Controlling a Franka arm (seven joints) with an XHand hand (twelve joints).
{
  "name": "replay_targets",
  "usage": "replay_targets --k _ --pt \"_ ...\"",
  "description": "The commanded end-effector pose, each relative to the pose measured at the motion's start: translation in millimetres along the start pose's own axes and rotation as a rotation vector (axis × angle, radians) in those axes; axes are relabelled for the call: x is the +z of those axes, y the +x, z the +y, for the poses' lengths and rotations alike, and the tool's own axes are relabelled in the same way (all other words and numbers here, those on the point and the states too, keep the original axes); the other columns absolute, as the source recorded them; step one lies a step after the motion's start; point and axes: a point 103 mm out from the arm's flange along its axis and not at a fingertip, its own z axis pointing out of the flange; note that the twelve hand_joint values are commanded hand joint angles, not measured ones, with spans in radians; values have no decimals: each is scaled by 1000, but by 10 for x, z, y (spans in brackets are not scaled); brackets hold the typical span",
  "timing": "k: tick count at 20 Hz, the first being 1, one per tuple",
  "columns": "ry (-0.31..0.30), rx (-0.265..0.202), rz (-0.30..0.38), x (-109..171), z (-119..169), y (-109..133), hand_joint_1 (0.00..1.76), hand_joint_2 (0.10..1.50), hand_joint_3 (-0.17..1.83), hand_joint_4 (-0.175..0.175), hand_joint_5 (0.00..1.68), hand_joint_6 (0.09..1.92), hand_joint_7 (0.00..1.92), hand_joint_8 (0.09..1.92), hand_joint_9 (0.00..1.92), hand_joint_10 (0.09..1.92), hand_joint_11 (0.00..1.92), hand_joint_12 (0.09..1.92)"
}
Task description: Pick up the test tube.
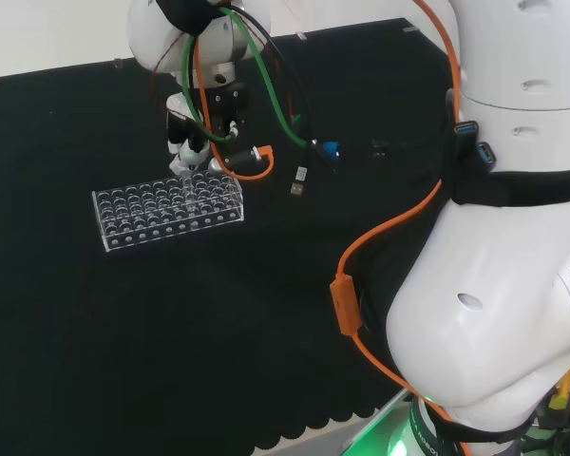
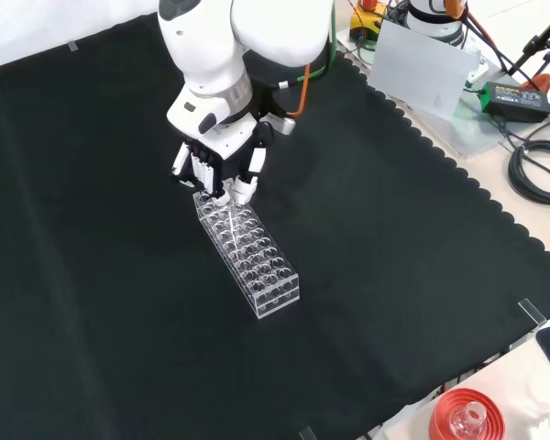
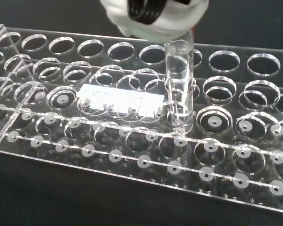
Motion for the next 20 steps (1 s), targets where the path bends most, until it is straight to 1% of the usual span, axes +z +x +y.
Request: replay_targets --k 1,3,5,7,11,20 --pt "-12 -5 -9 -33 -12 27 1414 877 209 -175 1224 589 1288 610 1237 594 548 1333" --pt "-15 -9 -7 -49 -15 33 1416 853 249 -175 1237 572 1299 597 1249 581 556 1324" --pt "-19 -11 -7 -74 -18 40 1418 809 333 -175 1239 584 1346 651 1246 468 559 1322" --pt "-22 -15 -8 -92 -20 46 1418 787 375 -175 1240 592 1367 672 1246 420 561 1321" --pt "-23 -25 0 -151 -31 55 1419 771 404 -175 1246 588 1380 672 1249 406 563 1321" --pt "-44 -50 0 -462 -73 97 1422 740 453 -175 1261 575 1398 652 1260 398 565 1322"
